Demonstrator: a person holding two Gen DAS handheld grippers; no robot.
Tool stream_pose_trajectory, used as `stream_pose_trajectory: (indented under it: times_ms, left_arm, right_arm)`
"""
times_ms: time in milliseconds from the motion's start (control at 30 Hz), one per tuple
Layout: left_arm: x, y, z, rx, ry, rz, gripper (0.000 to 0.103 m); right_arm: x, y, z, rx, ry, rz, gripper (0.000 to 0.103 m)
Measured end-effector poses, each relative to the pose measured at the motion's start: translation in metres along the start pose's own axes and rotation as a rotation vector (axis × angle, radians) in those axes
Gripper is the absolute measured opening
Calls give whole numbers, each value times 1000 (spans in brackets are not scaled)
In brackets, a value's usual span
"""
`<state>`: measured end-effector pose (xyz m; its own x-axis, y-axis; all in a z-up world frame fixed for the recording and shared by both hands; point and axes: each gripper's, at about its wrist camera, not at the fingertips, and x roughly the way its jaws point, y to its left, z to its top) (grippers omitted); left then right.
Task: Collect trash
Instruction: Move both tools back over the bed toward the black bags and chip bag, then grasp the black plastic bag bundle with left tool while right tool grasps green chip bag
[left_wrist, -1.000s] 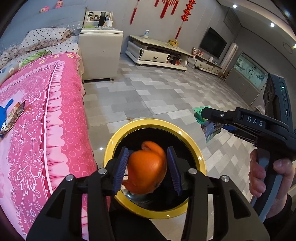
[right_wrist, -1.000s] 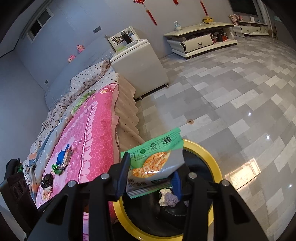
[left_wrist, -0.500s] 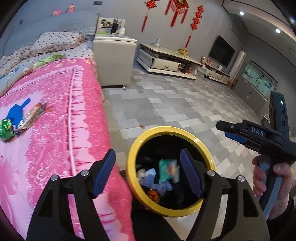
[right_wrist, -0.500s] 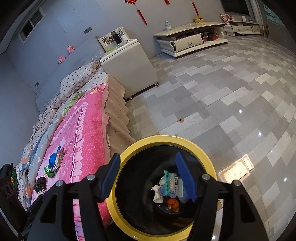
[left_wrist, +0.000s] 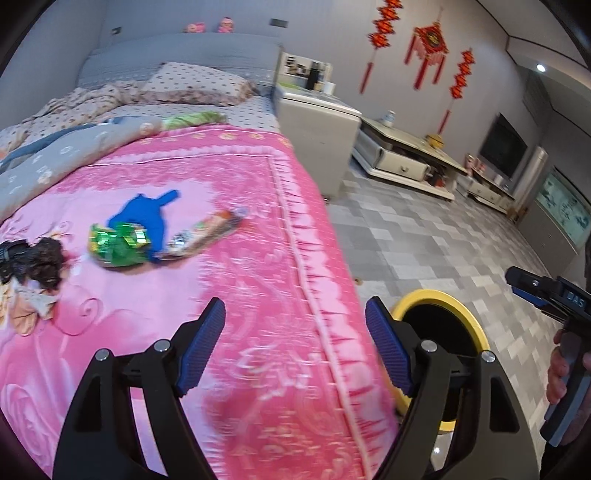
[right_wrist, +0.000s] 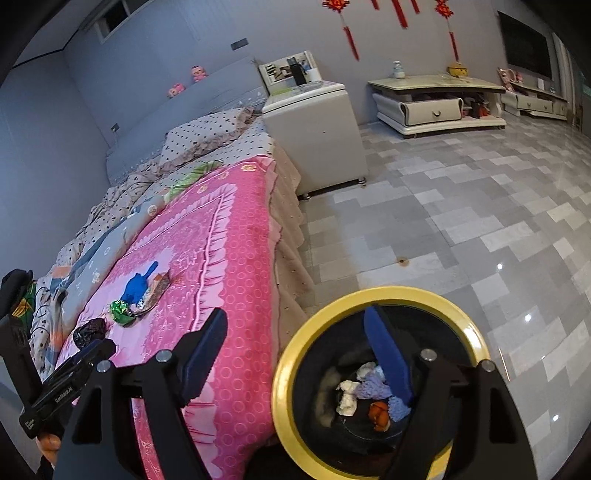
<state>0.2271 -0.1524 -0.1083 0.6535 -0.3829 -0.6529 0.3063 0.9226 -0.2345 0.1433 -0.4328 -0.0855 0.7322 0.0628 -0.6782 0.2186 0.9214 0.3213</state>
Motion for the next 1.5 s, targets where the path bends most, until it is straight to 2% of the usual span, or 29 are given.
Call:
stream_pose_trajectory:
  times_ms: [200,433,567,833,1033,1200,1500]
  left_arm:
    - [-26,82,8,-83,-46,123,75]
    - [-60,189,19,-212,-105,300,75]
    - [-72,247,24,-287,-112,396,75]
    - [-68,339,33,-447,-71,477,75]
    - [-40,382,34,-551,2,526,75]
    - [-15,406,33,-607,45,580,75]
    - [23,427,43,-628,93,610,74]
  right_arm:
    - [19,68,4,-105,-6,90,82]
    - [54,153,0,-232,11,176,83]
    - [82,202,-6,-310,35,232,83]
    - [138,286,-23,-491,77,310,83]
    - [174,329,-37,-613,110,329,83]
    - [198,349,-45,-673,123,311,83]
    - [241,378,-52,-782,132,277,83]
